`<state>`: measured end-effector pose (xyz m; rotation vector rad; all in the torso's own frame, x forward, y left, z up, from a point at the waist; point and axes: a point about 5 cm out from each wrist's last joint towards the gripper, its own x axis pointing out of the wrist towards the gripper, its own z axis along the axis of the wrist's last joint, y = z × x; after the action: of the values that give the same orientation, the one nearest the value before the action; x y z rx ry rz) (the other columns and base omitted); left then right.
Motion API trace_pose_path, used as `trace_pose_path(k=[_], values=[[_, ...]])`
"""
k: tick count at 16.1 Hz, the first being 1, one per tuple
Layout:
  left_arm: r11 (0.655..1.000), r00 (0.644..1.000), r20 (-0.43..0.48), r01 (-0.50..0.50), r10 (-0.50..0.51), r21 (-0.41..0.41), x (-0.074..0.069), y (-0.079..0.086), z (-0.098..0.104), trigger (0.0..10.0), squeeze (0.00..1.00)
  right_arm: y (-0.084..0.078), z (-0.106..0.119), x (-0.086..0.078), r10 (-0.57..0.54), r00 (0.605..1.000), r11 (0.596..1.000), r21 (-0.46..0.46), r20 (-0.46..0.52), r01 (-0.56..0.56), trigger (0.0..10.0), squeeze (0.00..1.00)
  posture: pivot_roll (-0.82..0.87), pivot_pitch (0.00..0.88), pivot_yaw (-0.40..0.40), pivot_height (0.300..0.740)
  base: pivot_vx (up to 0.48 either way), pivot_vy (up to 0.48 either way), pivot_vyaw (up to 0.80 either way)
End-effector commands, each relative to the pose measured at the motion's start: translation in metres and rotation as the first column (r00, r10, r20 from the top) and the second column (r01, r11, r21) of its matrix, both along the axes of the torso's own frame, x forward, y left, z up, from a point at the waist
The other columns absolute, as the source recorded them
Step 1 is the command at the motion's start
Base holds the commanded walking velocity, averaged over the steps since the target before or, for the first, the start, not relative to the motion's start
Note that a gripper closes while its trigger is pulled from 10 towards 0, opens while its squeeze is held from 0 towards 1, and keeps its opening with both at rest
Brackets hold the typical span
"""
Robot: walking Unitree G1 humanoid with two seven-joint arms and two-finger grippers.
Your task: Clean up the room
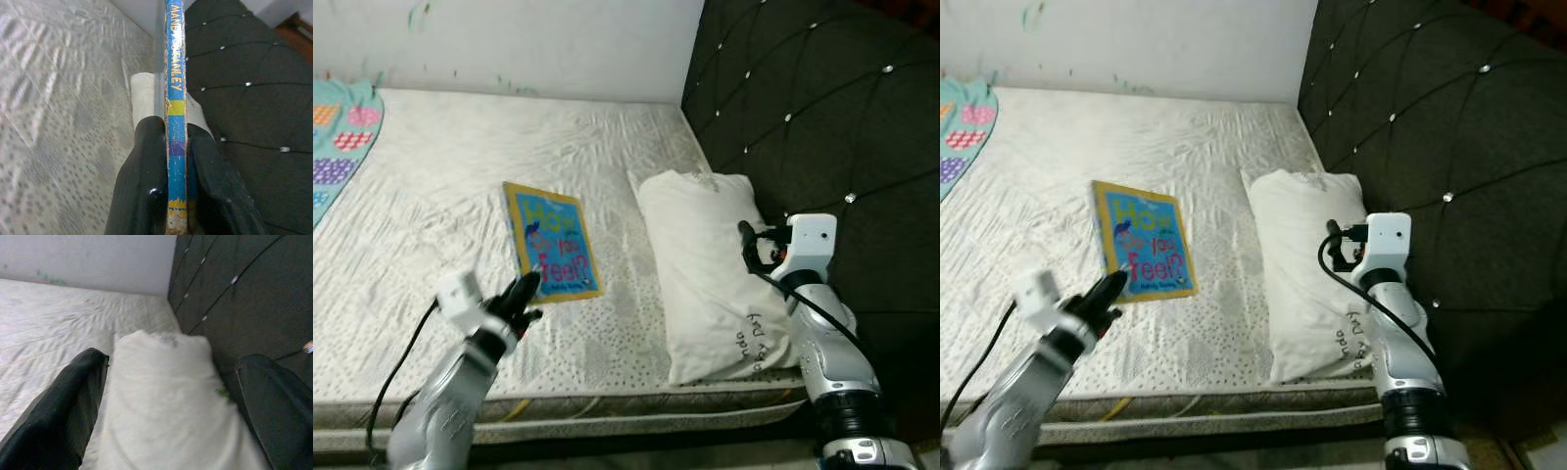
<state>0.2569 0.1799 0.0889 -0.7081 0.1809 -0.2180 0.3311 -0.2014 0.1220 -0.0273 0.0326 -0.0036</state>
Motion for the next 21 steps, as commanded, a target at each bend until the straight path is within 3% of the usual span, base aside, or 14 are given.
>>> trace_pose_path(k=[1,3,6,9,10,12,13,15,16,18,21], values=[[0.999,0.998,0.056,0.018,-0.016,-0.028,-0.001,-0.001,0.011,10.0,0.0,-0.003,-0.001,-0.003,0.008,1.0,1.0,0.01,-0.009,-0.008,10.0,0.0,0.0,0.0,-0.083,0.74,0.0,0.0,0.0],[0.997,0.999,0.044,0.007,-0.004,-0.079,-0.016,-0.005,0.006,10.0,0.0,-0.005,-0.023,-0.018,0.042,0.992,0.999,0.037,-0.121,-0.038,10.0,0.0,0.0,0.0,-0.095,0.74,0.0,0.0,0.0],[0.994,0.998,0.06,0.014,-0.008,-0.105,-0.026,-0.007,0.009,10.0,0.0,-0.013,-0.033,-0.027,0.001,0.984,0.996,0.091,-0.176,0.015,10.0,0.0,0.0,0.0,-0.109,0.74,0.0,0.0,0.0],[0.993,0.991,0.131,-0.001,0.017,-0.122,-0.036,-0.004,0.024,10.0,0.0,-0.019,-0.037,-0.035,-0.039,0.979,0.986,0.149,-0.201,0.07,10.0,0.0,0.02,0.0,-0.114,0.74,0.0,0.0,0.0],[0.998,0.983,0.173,-0.049,0.055,-0.042,-0.034,0.0,0.038,10.0,0.0,-0.017,-0.031,-0.031,-0.052,0.985,0.993,0.092,-0.166,0.068,10.0,0.0,0.03,0.0,-0.112,0.74,0.0,0.0,0.0],[0.996,0.982,0.17,-0.085,0.08,0.02,-0.037,0.002,0.041,10.0,0.0,-0.011,-0.027,-0.031,-0.025,0.993,0.997,0.069,-0.119,0.033,10.0,0.0,0.05,0.002,-0.103,0.74,0.0,0.0,0.0],[0.977,0.984,0.084,-0.167,0.157,0.134,-0.043,0.008,0.029,10.0,0.0,-0.009,-0.023,-0.032,-0.023,0.997,0.999,0.043,-0.077,0.026,10.0,0.0,0.05,0.004,-0.096,0.74,0.0,0.0,0.0],[0.962,0.979,0.031,-0.205,0.203,0.18,-0.051,0.013,0.022,10.0,0.0,-0.008,-0.02,-0.034,-0.023,0.998,1.0,0.008,-0.061,0.023,10.0,0.0,0.05,0.006,-0.089,0.74,0.0,0.0,0.0],[0.934,0.962,-0.01,-0.264,0.274,0.239,-0.061,0.022,0.014,10.0,0.0,-0.008,-0.019,-0.037,-0.029,0.998,0.999,0.031,-0.056,0.031,10.0,0.0,0.05,0.012,-0.084,0.74,0.0,0.0,0.0],[0.926,0.955,-0.018,-0.283,0.296,0.252,-0.063,0.024,0.014,10.0,0.0,-0.007,-0.023,-0.041,-0.03,0.997,0.998,0.054,-0.066,0.034,10.0,0.0,0.06,0.032,-0.078,0.74,0.0,0.0,0.0],[0.923,0.962,-0.003,-0.26,0.272,0.285,-0.056,0.023,0.018,10.0,0.0,-0.003,-0.036,-0.05,-0.01,0.994,0.999,0.033,-0.112,0.014,10.0,0.0,0.06,0.033,-0.068,0.74,0.0,0.0,0.0]])
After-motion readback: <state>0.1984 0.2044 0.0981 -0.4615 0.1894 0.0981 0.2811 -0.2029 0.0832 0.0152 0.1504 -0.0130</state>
